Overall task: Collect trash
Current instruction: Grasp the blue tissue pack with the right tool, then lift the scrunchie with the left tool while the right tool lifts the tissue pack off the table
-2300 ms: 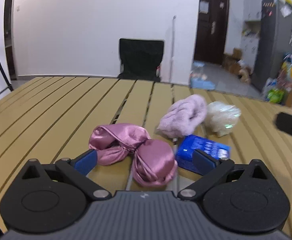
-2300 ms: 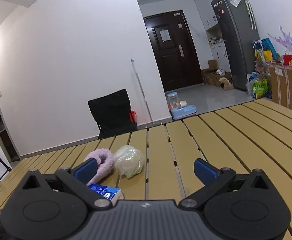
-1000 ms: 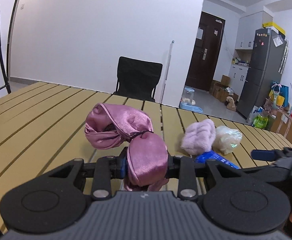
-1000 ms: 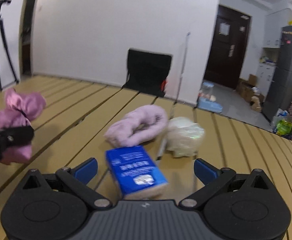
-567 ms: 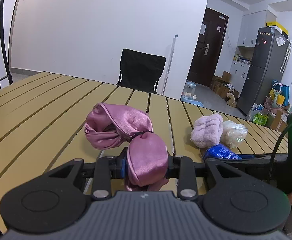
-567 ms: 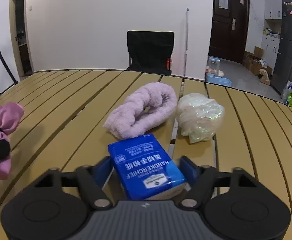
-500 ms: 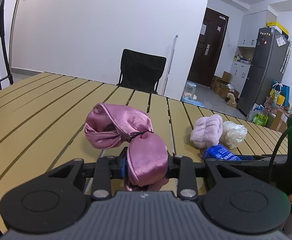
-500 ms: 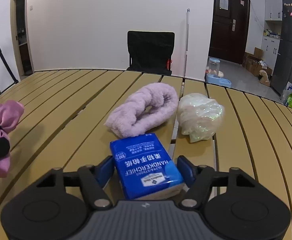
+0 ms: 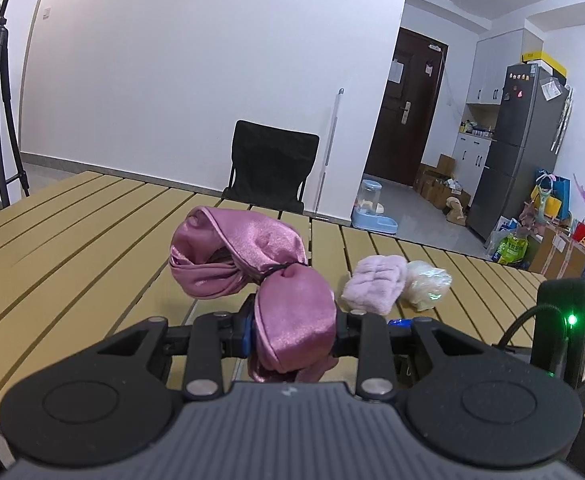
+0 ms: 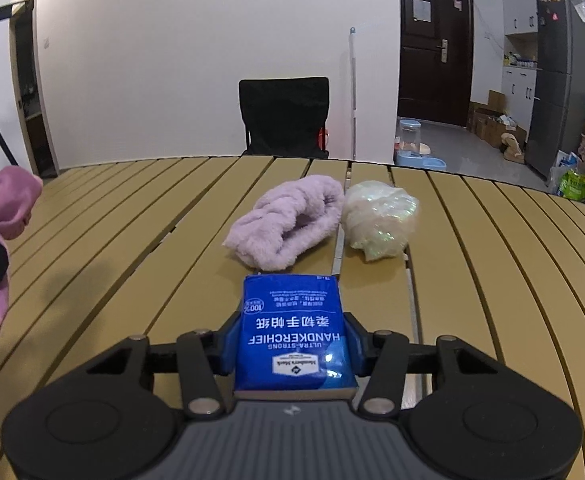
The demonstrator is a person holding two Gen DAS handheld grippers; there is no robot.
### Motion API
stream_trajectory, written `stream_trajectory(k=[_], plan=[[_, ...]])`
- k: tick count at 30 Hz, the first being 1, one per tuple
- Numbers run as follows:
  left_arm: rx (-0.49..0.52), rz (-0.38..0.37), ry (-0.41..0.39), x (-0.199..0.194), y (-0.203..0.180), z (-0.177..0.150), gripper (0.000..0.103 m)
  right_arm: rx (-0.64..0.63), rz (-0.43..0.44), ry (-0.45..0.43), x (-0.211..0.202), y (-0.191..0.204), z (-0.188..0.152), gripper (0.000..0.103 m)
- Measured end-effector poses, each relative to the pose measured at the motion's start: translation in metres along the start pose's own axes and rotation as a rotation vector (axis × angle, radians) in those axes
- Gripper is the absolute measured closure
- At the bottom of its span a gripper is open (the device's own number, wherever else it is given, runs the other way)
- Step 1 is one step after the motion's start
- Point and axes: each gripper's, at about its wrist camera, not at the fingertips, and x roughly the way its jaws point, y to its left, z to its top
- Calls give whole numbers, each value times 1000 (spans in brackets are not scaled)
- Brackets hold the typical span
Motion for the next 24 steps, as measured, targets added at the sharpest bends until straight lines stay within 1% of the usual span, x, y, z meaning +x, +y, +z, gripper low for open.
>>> stream_trajectory(k=[4, 10, 14, 19, 24], plan=[[12, 10, -8, -16, -6, 1, 71, 18, 4, -15, -19, -4, -6, 53], [19, 17, -35, -44, -5, 0, 71, 43, 18, -76, -62, -13, -18, 53], [20, 20, -52, -67, -6, -3, 71, 51, 41, -96, -87, -12, -24, 53], [15, 21, -52, -87, -1, -8, 71, 29, 49, -135, -121, -5, -33, 53], [2, 12, -26, -107, 5, -23, 71, -17, 55, -170, -156, 7, -42, 53]])
